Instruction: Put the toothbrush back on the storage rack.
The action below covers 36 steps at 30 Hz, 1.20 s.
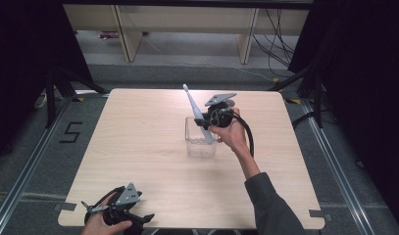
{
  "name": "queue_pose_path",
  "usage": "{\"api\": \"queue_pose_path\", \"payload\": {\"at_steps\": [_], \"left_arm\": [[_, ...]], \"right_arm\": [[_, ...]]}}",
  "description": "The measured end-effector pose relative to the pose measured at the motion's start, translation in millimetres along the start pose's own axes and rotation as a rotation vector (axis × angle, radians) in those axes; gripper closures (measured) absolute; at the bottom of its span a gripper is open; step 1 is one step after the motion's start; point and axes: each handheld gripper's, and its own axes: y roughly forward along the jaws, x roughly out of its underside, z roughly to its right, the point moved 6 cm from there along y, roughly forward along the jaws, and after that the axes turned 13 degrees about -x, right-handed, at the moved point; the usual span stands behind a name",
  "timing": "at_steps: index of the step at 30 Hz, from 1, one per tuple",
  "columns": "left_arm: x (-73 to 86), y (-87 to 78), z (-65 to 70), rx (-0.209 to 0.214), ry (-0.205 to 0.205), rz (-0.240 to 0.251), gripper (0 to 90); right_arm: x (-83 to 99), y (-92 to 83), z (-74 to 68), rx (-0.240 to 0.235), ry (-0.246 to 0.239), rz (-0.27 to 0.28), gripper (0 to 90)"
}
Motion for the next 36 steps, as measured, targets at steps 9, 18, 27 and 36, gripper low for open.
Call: {"api": "queue_pose_path", "payload": {"at_steps": [9, 18, 27, 36], "left_arm": [[-0.1, 0.2, -0.1, 0.000, -0.002, 0.002, 14.7], [-0.2, 0.5, 0.5, 0.001, -0.003, 0.001, 14.8], [0.3, 0.6, 0.7, 0.003, -0.001, -0.003, 14.8], [0.2, 0.6, 0.9, 0.003, -0.002, -0.001, 14.8]], "right_arm": [[8.1, 8.9, 3.7, 0.001, 0.005, -0.031, 66.7], [18.8, 18.2, 5.2, 0.004, 0.021, -0.069, 66.6], [25.0, 23.5, 6.3, -0.007, 0.005, -0.128, 66.6], [29.6, 30.5, 7.9, 0.003, 0.019, -0.164, 66.6]]}}
